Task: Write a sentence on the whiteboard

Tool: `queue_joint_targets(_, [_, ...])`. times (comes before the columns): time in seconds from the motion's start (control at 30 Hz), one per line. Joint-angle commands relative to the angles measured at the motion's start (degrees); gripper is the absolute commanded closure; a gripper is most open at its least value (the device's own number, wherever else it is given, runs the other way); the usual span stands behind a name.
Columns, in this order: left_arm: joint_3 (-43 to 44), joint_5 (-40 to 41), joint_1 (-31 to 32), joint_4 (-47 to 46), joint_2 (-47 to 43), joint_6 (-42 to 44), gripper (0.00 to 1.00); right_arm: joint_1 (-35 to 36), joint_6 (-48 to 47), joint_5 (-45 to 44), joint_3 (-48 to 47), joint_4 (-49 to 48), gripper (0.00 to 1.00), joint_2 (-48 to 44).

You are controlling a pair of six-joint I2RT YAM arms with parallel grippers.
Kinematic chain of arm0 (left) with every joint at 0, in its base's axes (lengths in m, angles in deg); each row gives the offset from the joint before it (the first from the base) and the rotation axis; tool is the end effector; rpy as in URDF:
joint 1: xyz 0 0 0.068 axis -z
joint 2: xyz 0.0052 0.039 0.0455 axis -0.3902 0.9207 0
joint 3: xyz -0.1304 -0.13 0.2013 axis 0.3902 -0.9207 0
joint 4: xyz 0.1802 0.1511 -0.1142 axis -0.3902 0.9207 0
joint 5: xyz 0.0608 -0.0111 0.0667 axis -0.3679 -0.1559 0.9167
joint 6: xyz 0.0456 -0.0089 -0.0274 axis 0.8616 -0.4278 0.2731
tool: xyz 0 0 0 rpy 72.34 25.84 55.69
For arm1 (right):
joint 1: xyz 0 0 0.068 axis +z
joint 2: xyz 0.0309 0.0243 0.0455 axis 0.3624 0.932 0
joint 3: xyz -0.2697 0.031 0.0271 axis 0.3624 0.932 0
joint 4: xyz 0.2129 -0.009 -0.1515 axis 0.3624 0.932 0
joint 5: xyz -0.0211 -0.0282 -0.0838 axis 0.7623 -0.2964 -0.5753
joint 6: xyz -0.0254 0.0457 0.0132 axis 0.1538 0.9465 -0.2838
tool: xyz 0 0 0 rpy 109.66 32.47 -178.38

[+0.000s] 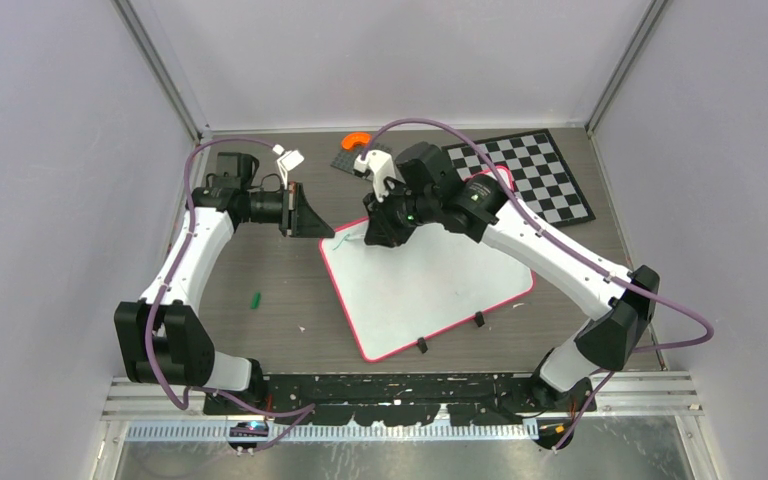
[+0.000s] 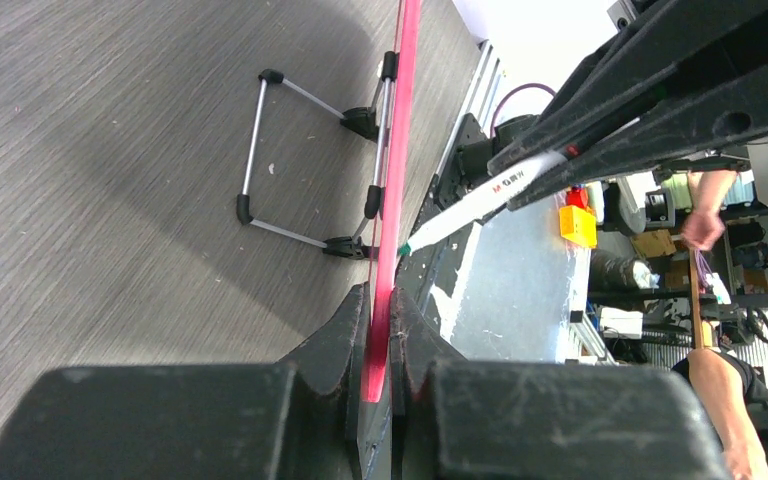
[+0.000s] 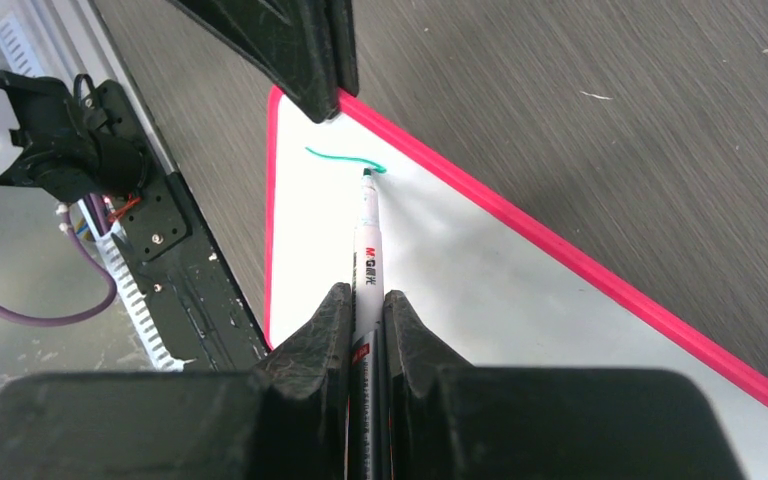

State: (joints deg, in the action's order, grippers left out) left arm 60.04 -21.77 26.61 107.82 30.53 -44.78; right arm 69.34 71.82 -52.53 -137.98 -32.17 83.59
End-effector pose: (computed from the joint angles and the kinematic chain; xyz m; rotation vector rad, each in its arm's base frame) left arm 0.2746 -0.0508 0.3140 0.5483 2.1397 -1.4921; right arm 0.2212 0.2619 0.3859 -1.0852 2.0627 0.7835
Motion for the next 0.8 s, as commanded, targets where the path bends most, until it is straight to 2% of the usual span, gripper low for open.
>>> queue_joint_targets(0.0, [0.59, -0.53, -0.12, -0.33, -1.07, -0.26, 1.0, 2.57, -2.02, 2.85, -2.09, -0.32, 1.0, -2.03])
queue_joint_targets(0.47, [0.34, -0.04, -0.1, -0.01, -1.94, -0.22, 1.0, 3.79, -3.11, -2.29, -3.61, -0.6, 1.0, 2.55])
queue_joint_targets(0.77, [0.6, 0.28, -0.12, 0.26, -1.52, -0.22, 1.0, 3.85, -3.37, -3.61, 0.51, -0.72, 1.0, 1.33])
